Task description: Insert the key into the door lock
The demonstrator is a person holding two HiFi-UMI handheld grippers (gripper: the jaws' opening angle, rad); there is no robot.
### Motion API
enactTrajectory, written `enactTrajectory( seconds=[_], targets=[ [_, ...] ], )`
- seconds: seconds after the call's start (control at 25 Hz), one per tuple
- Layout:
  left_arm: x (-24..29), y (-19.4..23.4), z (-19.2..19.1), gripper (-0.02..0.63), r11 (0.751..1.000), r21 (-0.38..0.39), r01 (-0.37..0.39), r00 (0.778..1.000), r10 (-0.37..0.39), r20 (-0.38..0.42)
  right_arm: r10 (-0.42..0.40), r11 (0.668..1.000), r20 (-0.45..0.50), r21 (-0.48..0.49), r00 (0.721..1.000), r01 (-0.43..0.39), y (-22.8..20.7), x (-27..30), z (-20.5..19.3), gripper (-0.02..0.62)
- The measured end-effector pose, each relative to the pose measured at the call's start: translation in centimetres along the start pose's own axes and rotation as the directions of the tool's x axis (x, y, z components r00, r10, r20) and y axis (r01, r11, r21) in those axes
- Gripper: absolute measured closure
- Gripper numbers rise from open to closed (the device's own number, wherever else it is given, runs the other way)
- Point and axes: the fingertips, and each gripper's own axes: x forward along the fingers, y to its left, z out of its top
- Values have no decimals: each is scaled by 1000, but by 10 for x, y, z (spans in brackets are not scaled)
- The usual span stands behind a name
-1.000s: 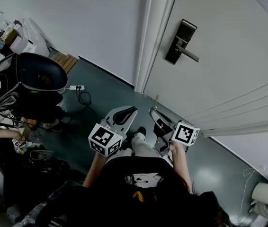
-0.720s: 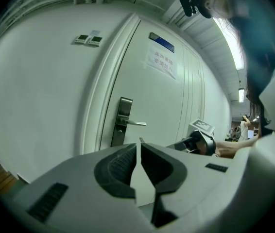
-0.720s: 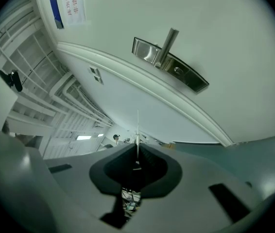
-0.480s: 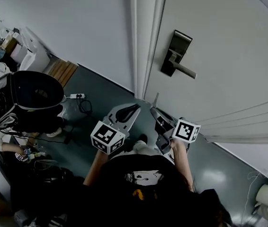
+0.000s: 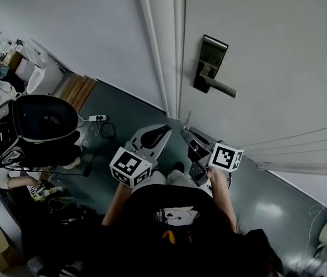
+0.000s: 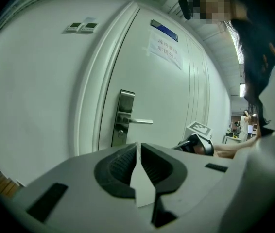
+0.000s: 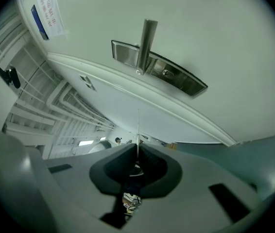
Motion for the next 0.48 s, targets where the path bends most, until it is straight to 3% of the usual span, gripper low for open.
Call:
enactTrajectory(
  seconds=[0.48],
  targets=[
    [27, 3, -1, 574, 995, 11, 99, 994, -98, -47, -16, 999, 99, 30, 995, 13, -17, 2, 33, 574]
  ],
)
